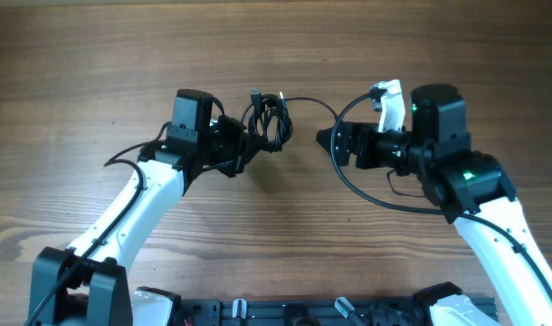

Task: Untangle cables
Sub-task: 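Lift the coil with the left gripper toward the right gripper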

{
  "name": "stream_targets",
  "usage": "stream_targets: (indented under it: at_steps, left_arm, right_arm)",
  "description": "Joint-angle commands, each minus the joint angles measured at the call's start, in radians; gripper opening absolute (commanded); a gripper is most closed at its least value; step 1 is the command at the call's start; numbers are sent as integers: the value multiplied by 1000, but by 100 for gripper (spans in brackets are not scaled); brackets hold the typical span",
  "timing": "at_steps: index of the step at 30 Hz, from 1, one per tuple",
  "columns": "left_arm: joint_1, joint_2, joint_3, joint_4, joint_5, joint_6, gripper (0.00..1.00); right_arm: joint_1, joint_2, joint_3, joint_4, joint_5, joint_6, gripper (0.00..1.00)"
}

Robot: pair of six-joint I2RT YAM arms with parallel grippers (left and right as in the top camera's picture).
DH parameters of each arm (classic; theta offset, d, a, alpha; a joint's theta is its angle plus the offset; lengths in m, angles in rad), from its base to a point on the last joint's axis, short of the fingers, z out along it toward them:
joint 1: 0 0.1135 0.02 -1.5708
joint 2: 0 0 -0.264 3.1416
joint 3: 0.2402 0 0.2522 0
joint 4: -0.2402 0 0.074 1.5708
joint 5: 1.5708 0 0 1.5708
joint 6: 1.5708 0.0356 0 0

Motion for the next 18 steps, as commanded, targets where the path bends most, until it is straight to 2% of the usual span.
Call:
stream_targets:
  at_steps: [1,4,8,9,11,16,18]
  left_arm:
    - [7,-23,21,9,53,-144,4]
    - [7,-23,21,8,85,-196,4]
    - [4,-23,21,8,109,-195,4]
    - [2,-22,21,8,109,-194,4]
    - [-2,-22,21,8,112,-183,4]
    - [-8,-22,21,40,167,2,4]
    - [-8,-22,21,70,200,32,4]
  right_arm:
    - [72,41,23,34,76,77,84]
    - [126,89,23,87,76,87,79]
    - [172,143,23,143,77,113,70]
    - [187,161,23,162,80,113,65]
    - [200,177,23,176,104,112,63]
    - [201,180,23,183,176,109,58]
    - [208,180,23,192,167,111,58]
